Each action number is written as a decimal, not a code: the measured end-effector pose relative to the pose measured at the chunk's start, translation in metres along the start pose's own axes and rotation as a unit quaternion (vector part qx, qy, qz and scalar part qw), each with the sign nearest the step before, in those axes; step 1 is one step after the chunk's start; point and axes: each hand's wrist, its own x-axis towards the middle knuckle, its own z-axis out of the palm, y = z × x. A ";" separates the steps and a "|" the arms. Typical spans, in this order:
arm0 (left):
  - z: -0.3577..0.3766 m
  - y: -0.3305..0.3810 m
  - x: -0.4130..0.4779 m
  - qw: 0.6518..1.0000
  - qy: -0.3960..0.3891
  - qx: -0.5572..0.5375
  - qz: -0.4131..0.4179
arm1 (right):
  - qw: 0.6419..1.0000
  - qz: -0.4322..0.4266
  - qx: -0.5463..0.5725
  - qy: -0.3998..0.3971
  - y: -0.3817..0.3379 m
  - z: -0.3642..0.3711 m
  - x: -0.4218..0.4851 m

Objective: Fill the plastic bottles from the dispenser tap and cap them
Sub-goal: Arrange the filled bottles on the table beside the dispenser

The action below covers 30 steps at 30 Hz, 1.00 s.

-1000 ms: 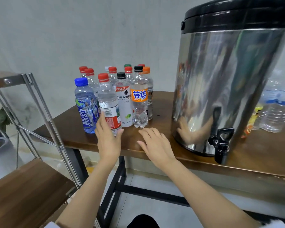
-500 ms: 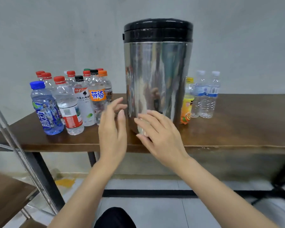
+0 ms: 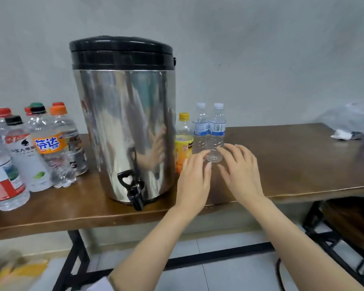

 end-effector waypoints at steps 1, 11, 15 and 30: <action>0.012 -0.006 0.007 1.000 -0.014 0.010 -0.012 | 1.000 0.013 -0.006 -0.016 0.010 0.006 0.004; 0.086 -0.054 0.044 0.995 -0.053 0.059 -0.068 | 0.959 0.164 0.088 -0.215 0.061 0.084 0.065; 0.095 -0.064 0.050 0.997 -0.021 0.057 -0.054 | 0.899 0.262 0.246 -0.251 0.070 0.112 0.082; 0.093 -0.063 0.043 0.996 -0.018 0.026 -0.086 | 0.876 0.299 0.294 -0.238 0.086 0.112 0.052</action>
